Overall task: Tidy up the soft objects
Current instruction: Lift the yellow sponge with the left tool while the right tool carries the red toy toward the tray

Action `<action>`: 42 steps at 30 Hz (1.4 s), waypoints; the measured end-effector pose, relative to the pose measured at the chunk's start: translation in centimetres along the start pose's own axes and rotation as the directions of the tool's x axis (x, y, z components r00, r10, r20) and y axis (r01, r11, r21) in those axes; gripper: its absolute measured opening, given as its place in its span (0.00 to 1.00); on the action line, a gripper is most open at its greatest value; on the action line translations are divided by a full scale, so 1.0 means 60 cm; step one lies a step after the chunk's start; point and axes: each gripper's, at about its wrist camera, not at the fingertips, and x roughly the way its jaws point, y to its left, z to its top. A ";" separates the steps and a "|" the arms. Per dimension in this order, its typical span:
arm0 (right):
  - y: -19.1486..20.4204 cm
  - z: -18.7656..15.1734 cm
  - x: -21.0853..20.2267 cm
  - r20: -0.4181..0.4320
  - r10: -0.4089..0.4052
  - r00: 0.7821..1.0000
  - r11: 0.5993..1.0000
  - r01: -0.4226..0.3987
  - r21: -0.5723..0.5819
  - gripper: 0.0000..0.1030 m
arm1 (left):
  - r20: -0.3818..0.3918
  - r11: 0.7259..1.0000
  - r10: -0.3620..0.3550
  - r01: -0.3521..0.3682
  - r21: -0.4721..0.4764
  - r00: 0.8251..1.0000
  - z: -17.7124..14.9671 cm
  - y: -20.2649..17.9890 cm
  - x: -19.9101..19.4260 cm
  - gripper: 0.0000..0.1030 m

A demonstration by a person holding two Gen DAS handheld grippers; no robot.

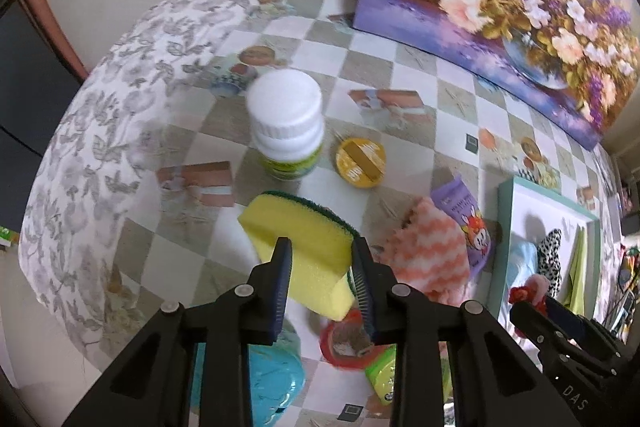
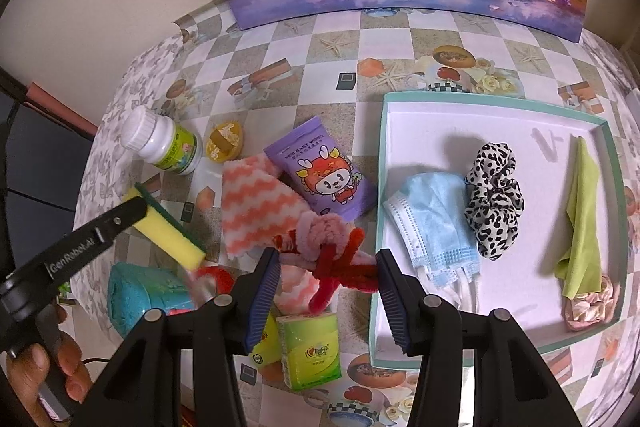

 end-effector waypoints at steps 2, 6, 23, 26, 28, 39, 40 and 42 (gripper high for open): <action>0.000 0.000 -0.001 0.002 0.000 1.000 1.000 0.000 0.000 0.50 | 0.016 1.000 0.003 -0.003 -0.008 1.000 0.002 0.004 -0.008 0.30; 0.000 0.000 -0.001 0.003 -0.002 1.000 1.000 0.002 0.000 0.50 | 0.042 1.000 -0.001 0.001 -0.010 0.999 0.004 0.005 -0.023 0.30; -0.052 0.008 -0.029 0.049 -0.041 0.998 0.997 0.038 0.065 0.50 | 0.142 0.998 -0.038 0.032 0.047 0.989 0.006 -0.039 -0.091 0.30; -0.084 0.011 -0.040 0.062 -0.052 0.997 0.993 0.045 0.109 0.50 | 0.154 0.996 -0.057 0.046 0.076 0.986 0.005 -0.064 -0.100 0.30; -0.107 0.012 -0.047 0.071 -0.064 0.995 0.988 0.053 0.143 0.50 | 0.160 0.993 -0.069 0.053 0.106 0.985 0.003 -0.087 -0.106 0.30; -0.239 0.003 -0.084 0.091 -0.111 0.990 0.947 0.078 0.312 0.50 | 0.128 0.950 -0.150 0.108 0.292 0.980 -0.038 -0.231 -0.112 0.30; -0.249 0.001 -0.085 0.090 -0.115 0.989 0.943 0.080 0.324 0.50 | 0.116 0.943 -0.163 0.120 0.310 0.980 -0.043 -0.246 -0.111 0.30; -0.271 -0.004 -0.087 0.082 -0.131 0.988 0.933 0.095 0.347 0.50 | 0.085 0.926 -0.190 0.149 0.348 0.978 -0.056 -0.275 -0.107 0.30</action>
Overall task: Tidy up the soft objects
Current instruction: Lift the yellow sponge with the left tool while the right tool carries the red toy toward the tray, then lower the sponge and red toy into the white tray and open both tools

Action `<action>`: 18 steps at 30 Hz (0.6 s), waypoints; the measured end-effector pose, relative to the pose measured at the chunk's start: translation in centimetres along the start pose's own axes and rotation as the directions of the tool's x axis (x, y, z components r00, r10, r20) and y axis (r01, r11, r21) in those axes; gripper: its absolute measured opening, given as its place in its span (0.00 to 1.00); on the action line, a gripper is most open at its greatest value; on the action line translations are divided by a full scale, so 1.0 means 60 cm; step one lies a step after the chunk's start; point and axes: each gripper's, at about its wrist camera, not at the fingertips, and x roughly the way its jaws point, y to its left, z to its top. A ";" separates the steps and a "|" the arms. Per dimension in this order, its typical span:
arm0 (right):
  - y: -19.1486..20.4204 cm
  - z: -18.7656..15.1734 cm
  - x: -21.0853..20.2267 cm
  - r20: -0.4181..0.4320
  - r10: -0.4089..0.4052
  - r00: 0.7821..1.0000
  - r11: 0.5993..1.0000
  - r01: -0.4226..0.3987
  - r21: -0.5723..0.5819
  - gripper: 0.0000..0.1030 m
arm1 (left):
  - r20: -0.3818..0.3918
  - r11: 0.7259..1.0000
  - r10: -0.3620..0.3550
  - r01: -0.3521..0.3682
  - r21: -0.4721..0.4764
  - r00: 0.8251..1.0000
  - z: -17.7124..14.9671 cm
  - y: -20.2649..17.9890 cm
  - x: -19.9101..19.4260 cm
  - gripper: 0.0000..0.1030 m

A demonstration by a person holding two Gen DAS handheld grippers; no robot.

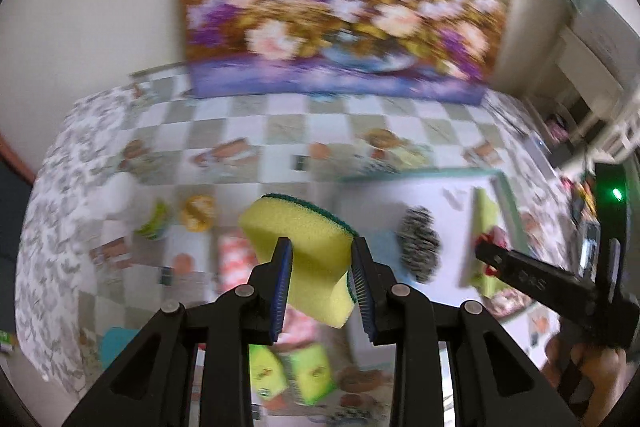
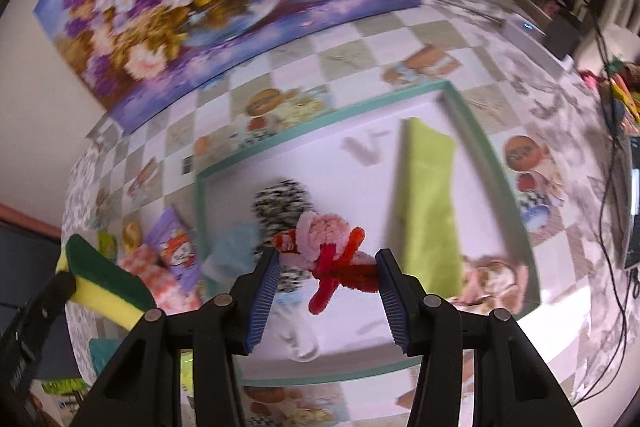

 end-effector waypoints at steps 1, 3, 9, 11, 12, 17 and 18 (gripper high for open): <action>-0.009 0.001 0.001 -0.001 -0.008 1.000 1.000 0.008 0.009 0.50 | -0.010 1.000 -0.013 0.013 0.018 1.000 -0.002 -0.016 0.004 0.30; -0.029 0.003 0.003 -0.007 -0.021 1.000 0.999 0.021 0.031 0.50 | -0.033 0.998 -0.026 0.028 0.060 0.999 -0.010 -0.049 0.015 0.30; -0.061 0.005 0.013 -0.029 -0.033 0.999 0.997 0.034 0.065 0.50 | -0.120 0.981 -0.053 0.074 0.177 0.991 -0.037 -0.133 0.054 0.31; -0.066 0.005 0.019 -0.040 -0.029 0.999 0.997 0.032 0.069 0.51 | -0.141 0.976 -0.051 0.080 0.201 0.989 -0.044 -0.151 0.064 0.31; -0.067 0.005 0.022 -0.046 -0.027 0.999 0.997 0.030 0.070 0.51 | -0.148 0.975 -0.046 0.077 0.209 0.988 -0.046 -0.156 0.069 0.31; -0.072 0.003 0.036 -0.071 -0.023 0.997 0.997 0.029 0.073 0.51 | -0.184 0.978 -0.021 0.058 0.201 0.983 -0.052 -0.159 0.099 0.31; -0.072 0.003 0.038 -0.074 -0.022 0.997 0.997 0.028 0.073 0.51 | -0.186 0.979 -0.021 0.057 0.194 0.982 -0.051 -0.158 0.103 0.31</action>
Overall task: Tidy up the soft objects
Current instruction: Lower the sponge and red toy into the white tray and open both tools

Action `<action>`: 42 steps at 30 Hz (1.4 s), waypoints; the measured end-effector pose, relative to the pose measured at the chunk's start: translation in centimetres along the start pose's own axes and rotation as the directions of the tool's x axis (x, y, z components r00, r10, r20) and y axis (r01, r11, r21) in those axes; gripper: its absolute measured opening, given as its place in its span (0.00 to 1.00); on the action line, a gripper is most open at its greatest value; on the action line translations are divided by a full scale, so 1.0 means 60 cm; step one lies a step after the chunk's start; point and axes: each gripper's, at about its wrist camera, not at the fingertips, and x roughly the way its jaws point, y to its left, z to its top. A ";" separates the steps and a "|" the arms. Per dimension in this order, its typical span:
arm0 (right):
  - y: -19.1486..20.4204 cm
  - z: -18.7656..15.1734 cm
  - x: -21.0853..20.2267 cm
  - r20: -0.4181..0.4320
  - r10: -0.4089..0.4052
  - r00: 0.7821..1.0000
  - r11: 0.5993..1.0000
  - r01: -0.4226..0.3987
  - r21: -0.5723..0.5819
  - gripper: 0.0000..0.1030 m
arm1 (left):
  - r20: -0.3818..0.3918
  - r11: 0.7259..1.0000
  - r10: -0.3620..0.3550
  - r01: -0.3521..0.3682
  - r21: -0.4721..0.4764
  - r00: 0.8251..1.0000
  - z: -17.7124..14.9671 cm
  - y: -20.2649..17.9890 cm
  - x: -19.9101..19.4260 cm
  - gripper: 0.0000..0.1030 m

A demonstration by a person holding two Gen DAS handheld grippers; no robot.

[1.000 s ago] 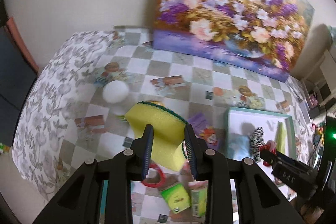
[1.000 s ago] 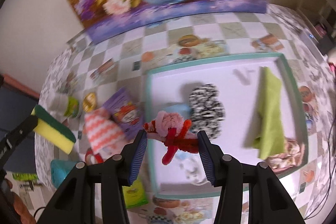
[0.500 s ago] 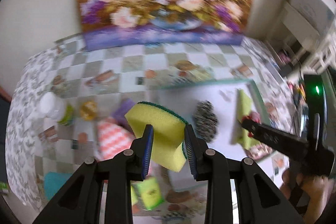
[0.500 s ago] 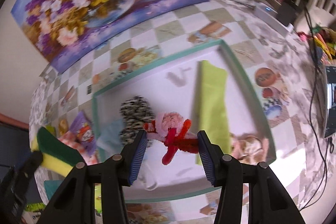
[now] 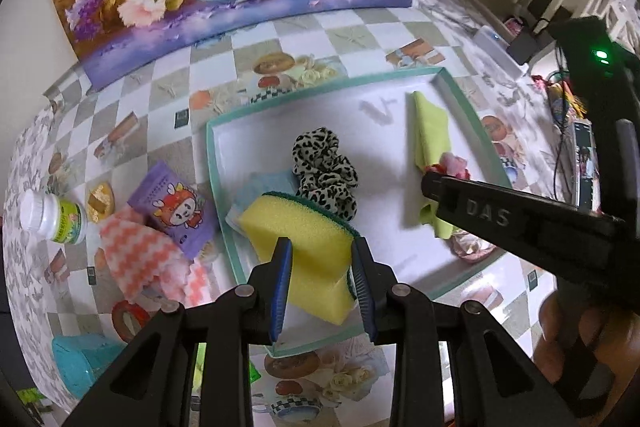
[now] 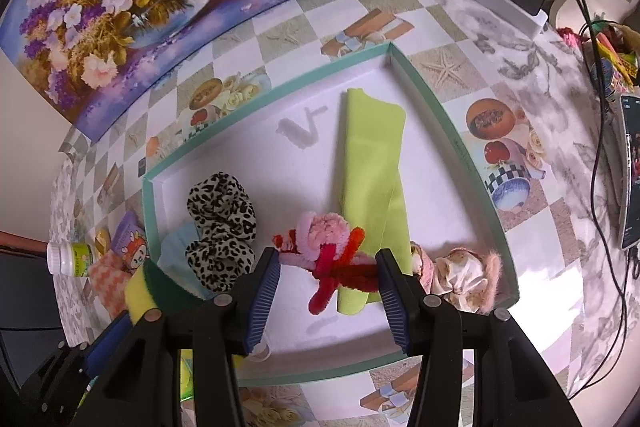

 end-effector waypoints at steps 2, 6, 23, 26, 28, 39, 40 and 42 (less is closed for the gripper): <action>0.001 0.000 0.003 -0.004 0.001 1.000 1.000 -0.001 -0.002 0.51 | 0.011 1.000 -0.014 0.014 -0.014 1.000 0.004 0.002 0.005 0.32; 0.004 0.000 0.005 0.000 0.011 1.000 1.000 -0.011 -0.003 0.51 | 0.009 0.997 -0.051 0.051 -0.055 0.999 0.013 0.008 0.021 0.34; 0.011 0.007 -0.023 0.046 0.016 0.999 1.000 -0.016 -0.006 0.55 | 0.021 0.982 -0.088 0.091 -0.167 0.996 0.018 0.048 0.005 0.50; 0.013 0.007 -0.024 0.046 0.012 0.999 1.000 -0.012 -0.009 0.57 | 0.023 0.976 -0.084 0.087 -0.200 0.996 0.017 0.064 0.005 0.51; 0.014 0.007 -0.025 0.047 0.010 0.999 1.000 -0.009 -0.013 0.57 | 0.019 0.971 -0.079 0.081 -0.227 0.997 0.016 0.079 0.009 0.52; 0.048 -0.002 -0.023 0.041 -0.008 0.999 0.998 0.011 -0.064 0.58 | -0.022 0.915 0.035 -0.041 -0.402 0.999 0.002 0.203 0.033 0.72; 0.051 -0.003 -0.026 0.045 -0.006 0.999 0.998 0.009 -0.067 0.62 | -0.017 0.904 0.054 -0.056 -0.423 0.998 0.000 0.219 0.031 0.74; 0.059 -0.004 -0.032 0.059 0.006 0.998 0.997 -0.002 -0.072 0.71 | -0.011 0.890 0.078 -0.075 -0.449 0.997 -0.004 0.239 0.026 0.75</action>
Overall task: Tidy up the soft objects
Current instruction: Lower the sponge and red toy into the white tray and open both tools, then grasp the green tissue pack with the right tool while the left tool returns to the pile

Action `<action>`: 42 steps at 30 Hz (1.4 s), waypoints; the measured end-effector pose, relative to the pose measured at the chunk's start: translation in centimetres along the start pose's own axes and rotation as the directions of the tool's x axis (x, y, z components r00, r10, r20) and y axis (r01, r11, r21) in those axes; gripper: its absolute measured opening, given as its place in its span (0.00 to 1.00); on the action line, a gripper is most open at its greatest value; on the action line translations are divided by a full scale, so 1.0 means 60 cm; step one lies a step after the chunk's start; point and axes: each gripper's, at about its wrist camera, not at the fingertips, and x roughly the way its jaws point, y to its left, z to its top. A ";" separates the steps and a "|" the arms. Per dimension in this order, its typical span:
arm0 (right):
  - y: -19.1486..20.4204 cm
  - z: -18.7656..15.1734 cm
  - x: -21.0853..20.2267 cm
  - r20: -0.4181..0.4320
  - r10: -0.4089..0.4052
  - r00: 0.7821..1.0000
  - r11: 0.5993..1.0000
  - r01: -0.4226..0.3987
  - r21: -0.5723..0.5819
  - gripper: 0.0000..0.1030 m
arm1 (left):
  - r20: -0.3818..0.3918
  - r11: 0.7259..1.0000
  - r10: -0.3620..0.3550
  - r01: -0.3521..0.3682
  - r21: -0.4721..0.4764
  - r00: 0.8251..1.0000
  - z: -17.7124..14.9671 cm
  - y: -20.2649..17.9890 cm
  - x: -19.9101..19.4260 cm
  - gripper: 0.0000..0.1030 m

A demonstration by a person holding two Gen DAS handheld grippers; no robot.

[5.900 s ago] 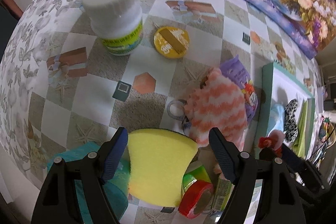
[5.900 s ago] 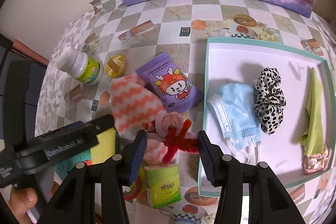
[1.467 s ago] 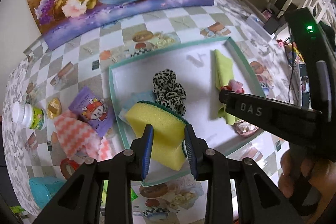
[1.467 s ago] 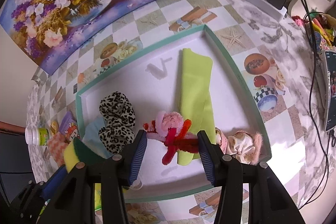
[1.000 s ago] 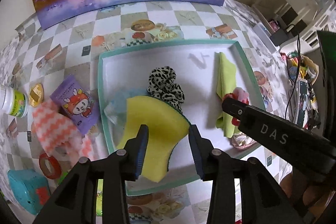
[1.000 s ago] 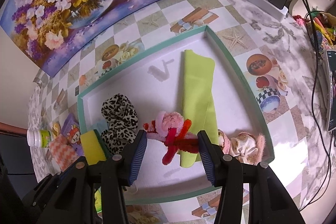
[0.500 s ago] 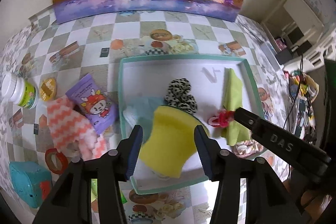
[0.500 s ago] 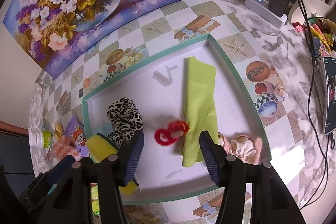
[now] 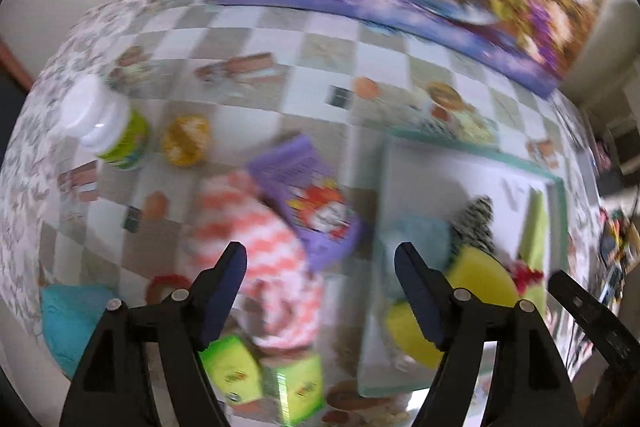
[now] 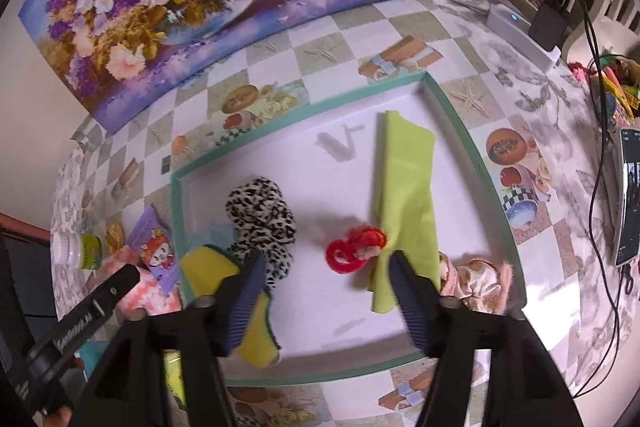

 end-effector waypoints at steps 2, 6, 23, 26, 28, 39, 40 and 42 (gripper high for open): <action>0.009 0.000 -0.006 0.012 0.007 1.000 1.000 -0.007 -0.008 0.72 | 0.012 1.000 0.019 -0.019 -0.025 1.000 0.005 0.019 -0.002 0.75; 0.030 -0.004 -0.012 0.024 -0.007 1.000 0.999 0.008 -0.041 0.73 | 0.026 0.998 0.052 -0.051 -0.040 0.998 0.010 0.043 -0.008 0.76; 0.188 -0.060 -0.019 -0.007 0.120 0.993 0.961 -0.118 -0.252 0.73 | 0.055 0.995 0.064 -0.059 -0.084 0.996 0.008 0.132 -0.058 0.76; 0.219 -0.080 0.002 -0.055 0.130 0.990 0.945 -0.141 -0.294 0.73 | 0.011 0.994 0.060 -0.059 -0.087 0.998 0.001 0.141 -0.041 0.76; 0.237 -0.092 0.018 -0.092 0.134 0.987 0.937 -0.156 -0.311 0.73 | -0.016 0.994 0.070 -0.071 -0.077 0.997 -0.004 0.145 -0.031 0.76; 0.273 -0.150 0.069 -0.215 0.080 0.973 0.921 -0.155 -0.357 0.73 | -0.090 0.995 0.084 -0.088 -0.044 0.992 -0.021 0.160 -0.007 0.76; 0.275 -0.154 0.071 -0.222 0.078 0.972 0.920 -0.156 -0.359 0.73 | -0.096 0.995 0.082 -0.087 -0.045 0.992 -0.023 0.161 -0.006 0.76; 0.277 -0.163 0.075 -0.237 0.079 0.968 0.917 -0.164 -0.364 0.73 | -0.103 0.995 0.080 -0.085 -0.046 0.991 -0.025 0.164 -0.006 0.76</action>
